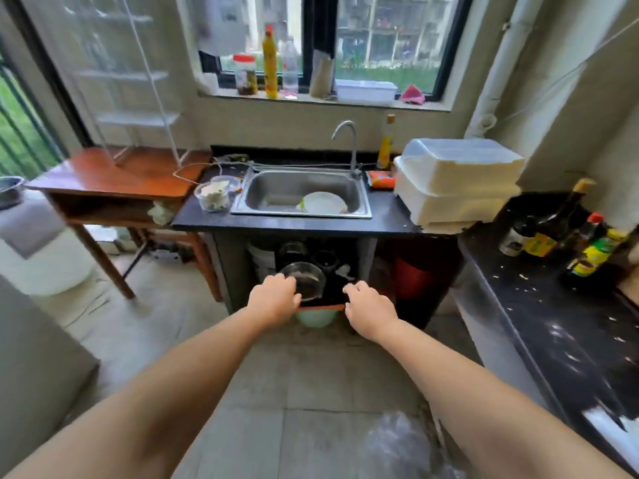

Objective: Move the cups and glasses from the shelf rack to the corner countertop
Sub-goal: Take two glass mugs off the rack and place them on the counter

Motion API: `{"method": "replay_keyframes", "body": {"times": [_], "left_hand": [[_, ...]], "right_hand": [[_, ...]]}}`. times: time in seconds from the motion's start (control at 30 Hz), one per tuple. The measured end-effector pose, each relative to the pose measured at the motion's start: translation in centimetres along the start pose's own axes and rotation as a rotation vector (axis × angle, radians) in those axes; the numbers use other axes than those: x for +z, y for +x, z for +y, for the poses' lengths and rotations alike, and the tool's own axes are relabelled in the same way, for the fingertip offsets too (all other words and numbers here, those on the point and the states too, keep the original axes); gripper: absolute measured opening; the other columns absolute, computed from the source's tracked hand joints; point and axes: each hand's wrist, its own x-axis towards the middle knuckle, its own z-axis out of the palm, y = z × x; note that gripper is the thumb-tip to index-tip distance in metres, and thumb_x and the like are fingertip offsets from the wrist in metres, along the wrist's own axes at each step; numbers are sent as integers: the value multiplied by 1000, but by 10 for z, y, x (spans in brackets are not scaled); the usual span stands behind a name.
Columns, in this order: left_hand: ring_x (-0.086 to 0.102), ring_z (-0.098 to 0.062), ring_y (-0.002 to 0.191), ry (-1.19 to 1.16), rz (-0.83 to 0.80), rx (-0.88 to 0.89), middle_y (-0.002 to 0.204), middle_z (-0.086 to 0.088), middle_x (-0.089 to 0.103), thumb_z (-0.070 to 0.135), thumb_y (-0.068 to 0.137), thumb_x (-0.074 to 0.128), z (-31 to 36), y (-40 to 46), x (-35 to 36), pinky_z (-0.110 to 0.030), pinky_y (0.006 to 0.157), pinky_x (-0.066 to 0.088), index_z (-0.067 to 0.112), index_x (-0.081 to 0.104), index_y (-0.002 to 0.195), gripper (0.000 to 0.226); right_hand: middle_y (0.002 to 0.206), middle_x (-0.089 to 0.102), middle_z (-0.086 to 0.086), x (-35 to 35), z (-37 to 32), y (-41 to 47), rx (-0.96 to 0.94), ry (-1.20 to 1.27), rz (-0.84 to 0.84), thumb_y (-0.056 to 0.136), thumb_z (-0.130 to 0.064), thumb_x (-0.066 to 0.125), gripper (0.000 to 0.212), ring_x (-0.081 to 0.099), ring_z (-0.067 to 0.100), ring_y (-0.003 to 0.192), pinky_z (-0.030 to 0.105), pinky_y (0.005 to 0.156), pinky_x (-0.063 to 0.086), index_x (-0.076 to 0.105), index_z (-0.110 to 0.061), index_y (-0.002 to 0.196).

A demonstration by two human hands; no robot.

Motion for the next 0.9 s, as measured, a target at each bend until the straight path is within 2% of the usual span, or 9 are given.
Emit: {"method": "replay_keyframes", "body": {"times": [0.2, 0.33, 0.47, 0.57, 0.73, 0.9], "left_hand": [[56, -29, 110, -72, 54, -261, 117, -10, 58, 36, 96, 44, -137, -21, -23, -44, 92, 51, 13, 59, 113, 33], [59, -25, 104, -95, 96, -397, 112, -7, 60, 34, 97, 45, -208, -23, -41, -35, 84, 50, 14, 61, 108, 28], [59, -22, 101, -104, 111, -462, 111, -7, 61, 33, 98, 42, -269, 3, -67, -32, 77, 46, 13, 61, 109, 29], [58, -25, 106, -117, 140, -462, 113, -9, 63, 33, 97, 42, -306, 37, -87, -36, 84, 47, 11, 63, 108, 32], [59, -26, 103, -144, 204, -458, 109, -8, 62, 35, 95, 44, -366, 104, -124, -42, 88, 52, 13, 62, 103, 30], [55, -27, 106, -147, 218, -490, 111, -8, 58, 35, 96, 41, -430, 144, -150, -40, 84, 49, 13, 61, 107, 31]], "right_hand": [[133, 47, 13, 9, -142, 65, -242, -57, -51, 98, -22, 36, 37, 51, 36, 119, 44, 92, 44, 44, -14, 133], [133, 47, 13, 15, -220, 108, -383, -71, -82, 98, -23, 35, 38, 52, 35, 120, 45, 95, 45, 43, -13, 134], [130, 49, 13, 10, -282, 162, -482, -70, -72, 98, -25, 37, 37, 53, 35, 117, 46, 93, 47, 44, -13, 132], [128, 51, 13, -2, -315, 206, -538, -60, -48, 97, -24, 39, 36, 55, 34, 115, 45, 91, 48, 46, -13, 131], [127, 52, 12, -28, -366, 301, -565, -52, -29, 98, -23, 38, 34, 55, 33, 116, 43, 92, 47, 46, -13, 130], [128, 51, 13, -41, -418, 381, -564, -56, -30, 98, -24, 35, 34, 54, 35, 116, 47, 95, 47, 46, -13, 129]]}}
